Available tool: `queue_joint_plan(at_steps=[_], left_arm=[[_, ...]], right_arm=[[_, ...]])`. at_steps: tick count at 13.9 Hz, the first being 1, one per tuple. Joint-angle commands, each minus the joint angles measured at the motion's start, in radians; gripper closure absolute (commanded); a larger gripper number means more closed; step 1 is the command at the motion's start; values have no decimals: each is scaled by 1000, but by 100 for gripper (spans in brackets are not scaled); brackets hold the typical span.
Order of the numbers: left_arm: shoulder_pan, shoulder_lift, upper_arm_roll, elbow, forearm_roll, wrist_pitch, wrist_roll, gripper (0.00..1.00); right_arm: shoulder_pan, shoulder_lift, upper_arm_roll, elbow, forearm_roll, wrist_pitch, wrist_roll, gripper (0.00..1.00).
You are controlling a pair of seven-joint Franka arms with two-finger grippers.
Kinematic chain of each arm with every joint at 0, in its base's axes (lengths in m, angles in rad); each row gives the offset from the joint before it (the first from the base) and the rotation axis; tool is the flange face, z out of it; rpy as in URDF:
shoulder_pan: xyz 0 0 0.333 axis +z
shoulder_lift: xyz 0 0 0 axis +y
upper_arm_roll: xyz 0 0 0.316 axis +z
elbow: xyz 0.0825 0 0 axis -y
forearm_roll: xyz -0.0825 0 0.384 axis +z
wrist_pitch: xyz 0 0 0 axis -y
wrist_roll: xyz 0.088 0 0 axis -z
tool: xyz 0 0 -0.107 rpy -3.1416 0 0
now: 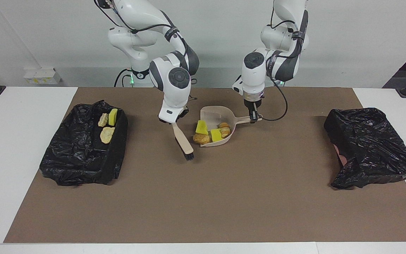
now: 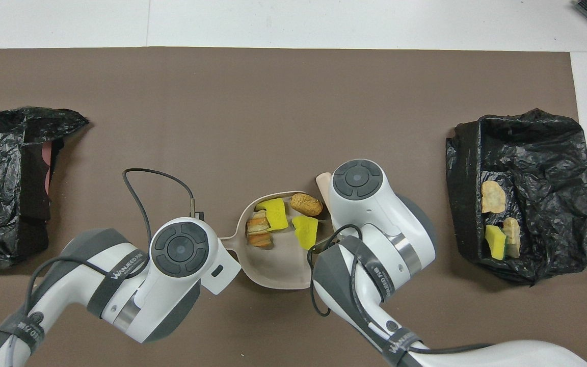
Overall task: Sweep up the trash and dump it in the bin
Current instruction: 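Sweep the remaining sponge pieces into the dustpan with the right gripper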
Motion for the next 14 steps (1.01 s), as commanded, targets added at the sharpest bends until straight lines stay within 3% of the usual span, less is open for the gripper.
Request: queue_joint_plan(at_steps=[1, 4, 8, 14], left_arm=[[-11, -23, 8, -29, 2, 6, -34, 100], [-11, -26, 7, -33, 0, 18, -17, 100], [4, -18, 8, -35, -29, 81, 3, 100], [129, 51, 8, 82, -110, 56, 182, 100]], right_arm=[[-5, -46, 29, -38, 132, 75, 52, 100], [-7, -59, 26, -22, 125, 51, 55, 100], [-24, -141, -1, 14, 80, -67, 95, 100], [-25, -306, -67, 16, 60, -212, 104, 100]])
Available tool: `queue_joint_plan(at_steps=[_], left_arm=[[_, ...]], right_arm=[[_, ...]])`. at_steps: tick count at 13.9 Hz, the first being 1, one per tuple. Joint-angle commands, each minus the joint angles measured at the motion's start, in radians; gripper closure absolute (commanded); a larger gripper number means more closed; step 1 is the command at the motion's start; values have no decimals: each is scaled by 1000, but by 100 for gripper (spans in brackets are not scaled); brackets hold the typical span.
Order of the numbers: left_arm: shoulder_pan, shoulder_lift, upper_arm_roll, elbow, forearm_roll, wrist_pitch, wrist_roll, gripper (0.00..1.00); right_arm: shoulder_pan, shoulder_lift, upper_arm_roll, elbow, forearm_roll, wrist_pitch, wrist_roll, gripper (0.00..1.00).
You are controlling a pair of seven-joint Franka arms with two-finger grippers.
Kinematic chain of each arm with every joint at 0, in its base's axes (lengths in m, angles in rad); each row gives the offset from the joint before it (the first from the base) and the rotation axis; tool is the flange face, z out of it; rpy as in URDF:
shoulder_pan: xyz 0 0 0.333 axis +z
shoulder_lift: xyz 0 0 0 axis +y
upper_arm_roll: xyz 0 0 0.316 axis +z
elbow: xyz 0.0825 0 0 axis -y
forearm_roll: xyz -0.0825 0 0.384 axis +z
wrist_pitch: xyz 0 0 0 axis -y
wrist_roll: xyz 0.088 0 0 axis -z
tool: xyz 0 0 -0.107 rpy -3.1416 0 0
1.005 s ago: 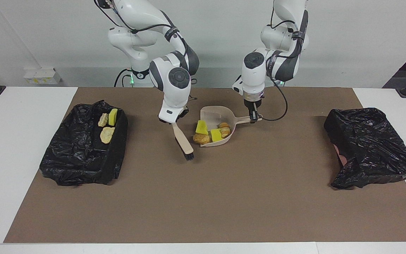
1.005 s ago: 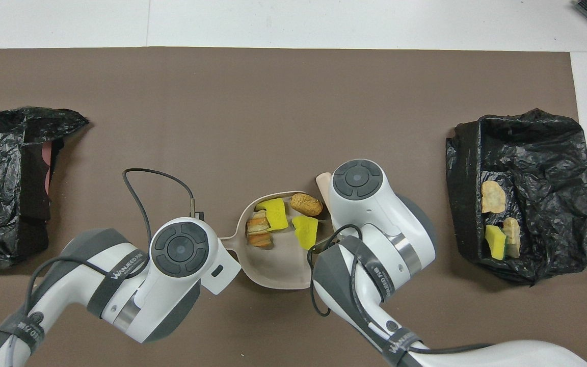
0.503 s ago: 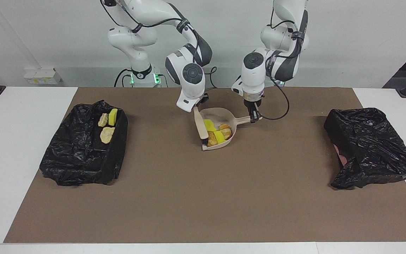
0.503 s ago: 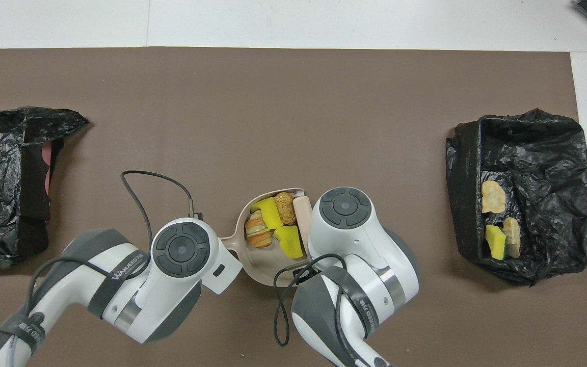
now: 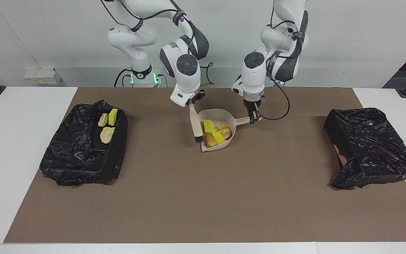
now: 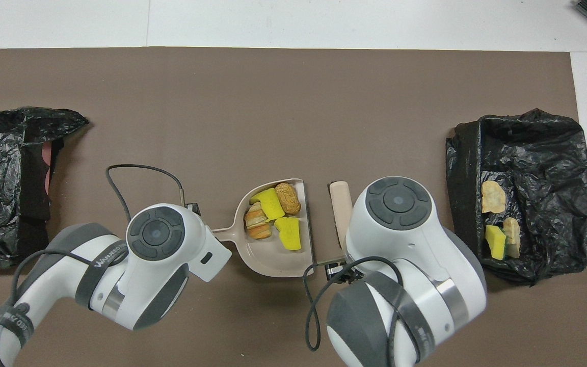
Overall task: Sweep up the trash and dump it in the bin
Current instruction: 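Carry the loaded dustpan with the left gripper to the nearer bag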
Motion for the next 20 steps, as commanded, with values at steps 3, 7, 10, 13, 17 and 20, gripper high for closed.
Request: queue_joint_plan(at_steps=[3, 7, 10, 13, 17, 20], left_arm=[[142, 40, -1, 144, -46, -67, 170, 100], [242, 130, -2, 349, -69, -189, 257, 100], [320, 175, -2, 483, -88, -286, 320, 100], [416, 173, -1, 535, -135, -327, 418, 100], [564, 177, -1, 611, -184, -415, 598, 100], [673, 177, -1, 623, -191, -446, 757, 100]], right_arm=[[-1, -115, -16, -38, 44, -107, 27, 100], [17, -84, 59, -66, 108, -3, 158, 100], [20, 30, 204, -61, 108, 176, 358, 100], [45, 152, 271, -59, 89, 327, 423, 100], [51, 218, 273, -70, 7, 372, 383, 100], [36, 232, 273, -81, 6, 318, 300, 100]])
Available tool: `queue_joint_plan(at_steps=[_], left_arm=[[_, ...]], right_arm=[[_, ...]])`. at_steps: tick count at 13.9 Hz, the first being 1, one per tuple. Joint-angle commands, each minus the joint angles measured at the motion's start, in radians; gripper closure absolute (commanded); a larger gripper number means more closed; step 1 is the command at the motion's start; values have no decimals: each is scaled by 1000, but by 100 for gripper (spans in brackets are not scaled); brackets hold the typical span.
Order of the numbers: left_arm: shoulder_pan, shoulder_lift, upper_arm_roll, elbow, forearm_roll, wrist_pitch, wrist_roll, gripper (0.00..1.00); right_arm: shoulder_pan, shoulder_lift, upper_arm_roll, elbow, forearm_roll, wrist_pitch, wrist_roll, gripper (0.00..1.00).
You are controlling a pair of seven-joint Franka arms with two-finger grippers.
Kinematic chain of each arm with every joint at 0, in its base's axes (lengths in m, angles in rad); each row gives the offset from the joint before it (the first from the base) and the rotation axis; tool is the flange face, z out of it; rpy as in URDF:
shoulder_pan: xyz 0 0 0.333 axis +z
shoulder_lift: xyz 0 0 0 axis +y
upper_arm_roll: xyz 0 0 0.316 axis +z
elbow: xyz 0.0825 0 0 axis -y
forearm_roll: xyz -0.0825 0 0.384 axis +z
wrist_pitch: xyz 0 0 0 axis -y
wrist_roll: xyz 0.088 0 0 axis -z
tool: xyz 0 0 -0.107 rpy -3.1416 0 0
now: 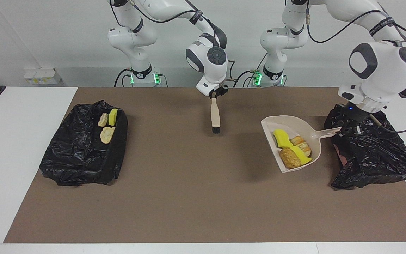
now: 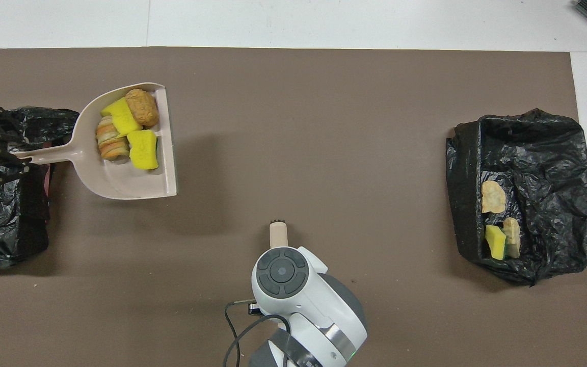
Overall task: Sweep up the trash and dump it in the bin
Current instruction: 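Carry the loaded dustpan with the left gripper to the nearer bag, then tilt the dustpan over the black bag with the left gripper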
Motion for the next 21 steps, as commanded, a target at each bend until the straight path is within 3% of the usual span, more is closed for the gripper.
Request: queue_joint_plan(at_steps=[1, 5, 9, 12, 16, 17, 18, 19, 21], left_arm=[[98, 16, -9, 40, -29, -53, 140, 100], [244, 31, -2, 99, -17, -92, 306, 100], [336, 62, 4, 158, 120, -69, 438, 100], [388, 86, 4, 191, 198, 34, 466, 100], [376, 91, 4, 180, 387, 169, 374, 100], [370, 91, 4, 179, 432, 172, 337, 100], [364, 89, 1, 168, 497, 180, 316, 100], [335, 85, 3, 151, 540, 193, 253, 100], [305, 53, -2, 91, 703, 204, 103, 100]], right_arm=[[-29, 0, 10, -2, -13, -32, -55, 100], [-37, 8, 4, 19, -39, -57, -50, 100], [-46, 44, 1, 45, -37, -52, -46, 100], [-47, 78, 1, 70, -24, -37, -4, 100], [-56, 81, -1, 41, -34, 9, -16, 97], [-61, 84, -1, 38, -34, 12, -16, 72], [-63, 86, -1, 44, -34, 4, -19, 31], [-66, 86, -2, 55, -37, 0, -22, 0], [-69, 84, -19, 88, -37, 0, -22, 0]])
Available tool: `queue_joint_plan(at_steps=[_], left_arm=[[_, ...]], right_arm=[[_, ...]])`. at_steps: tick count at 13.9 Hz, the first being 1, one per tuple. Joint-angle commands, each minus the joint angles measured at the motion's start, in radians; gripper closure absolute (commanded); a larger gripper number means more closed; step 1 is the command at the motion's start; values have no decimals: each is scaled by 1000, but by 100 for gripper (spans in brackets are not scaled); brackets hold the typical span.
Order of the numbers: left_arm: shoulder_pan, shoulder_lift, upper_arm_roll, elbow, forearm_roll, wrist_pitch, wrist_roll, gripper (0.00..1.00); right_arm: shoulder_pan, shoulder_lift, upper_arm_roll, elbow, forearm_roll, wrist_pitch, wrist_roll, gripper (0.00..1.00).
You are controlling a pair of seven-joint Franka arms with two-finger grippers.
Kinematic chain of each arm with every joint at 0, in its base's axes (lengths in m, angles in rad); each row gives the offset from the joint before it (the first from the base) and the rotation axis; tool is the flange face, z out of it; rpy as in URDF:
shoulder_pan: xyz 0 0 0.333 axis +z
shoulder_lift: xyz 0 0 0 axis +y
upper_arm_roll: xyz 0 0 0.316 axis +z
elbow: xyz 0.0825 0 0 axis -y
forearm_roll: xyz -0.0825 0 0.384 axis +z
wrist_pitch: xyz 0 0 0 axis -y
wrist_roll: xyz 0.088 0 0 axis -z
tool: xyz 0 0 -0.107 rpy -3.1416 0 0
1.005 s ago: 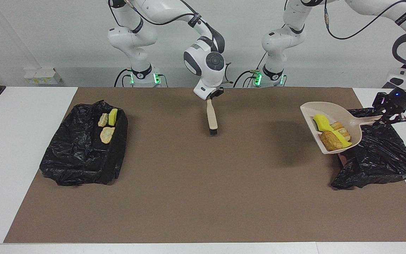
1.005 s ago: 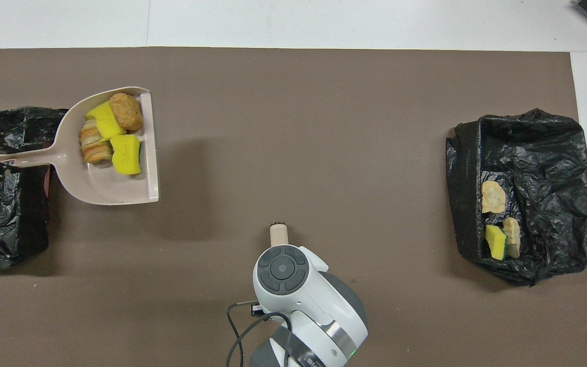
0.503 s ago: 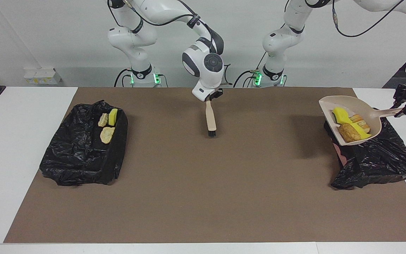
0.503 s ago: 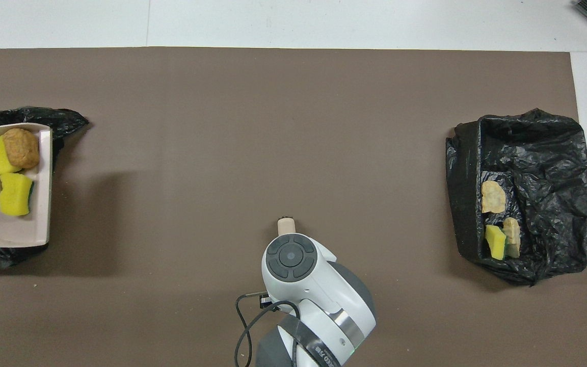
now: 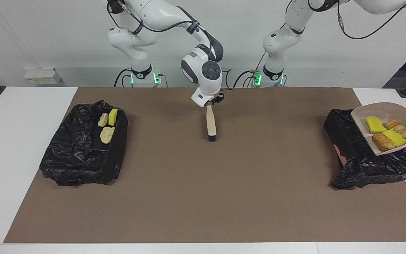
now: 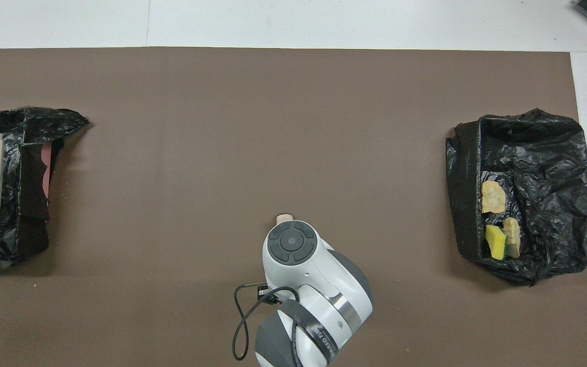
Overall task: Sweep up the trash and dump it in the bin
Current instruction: 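Set the brush down on the table and withdraw the right gripper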
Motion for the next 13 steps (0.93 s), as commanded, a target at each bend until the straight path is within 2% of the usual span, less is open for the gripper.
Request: queue_joint_plan(at_steps=[1, 2, 4, 5, 7, 10, 13], left_arm=[[-61, -46, 7, -92, 172, 42, -162, 100], [-65, -71, 7, -130, 215, 51, -213, 100], [-68, -114, 7, -199, 329, 54, -348, 100], [-81, -123, 6, -208, 417, 53, -365, 100], [-88, -128, 7, -209, 508, 40, -370, 100], [-96, -158, 6, -209, 589, 36, -401, 100], [-108, -195, -2, -207, 612, 22, -399, 100]], right_arm=[[-16, 10, -24, 62, -15, 1, 3, 0], [-16, -2, -44, 80, -16, -17, 2, 0], [-14, -84, -130, 90, -19, -44, -9, 0], [-13, -124, -173, 90, -19, -44, -30, 0], [-13, -161, -291, 108, -47, -41, -91, 0], [-13, -184, -435, 162, -127, -57, -278, 0], [-16, -235, -576, 168, -128, -82, -463, 0]])
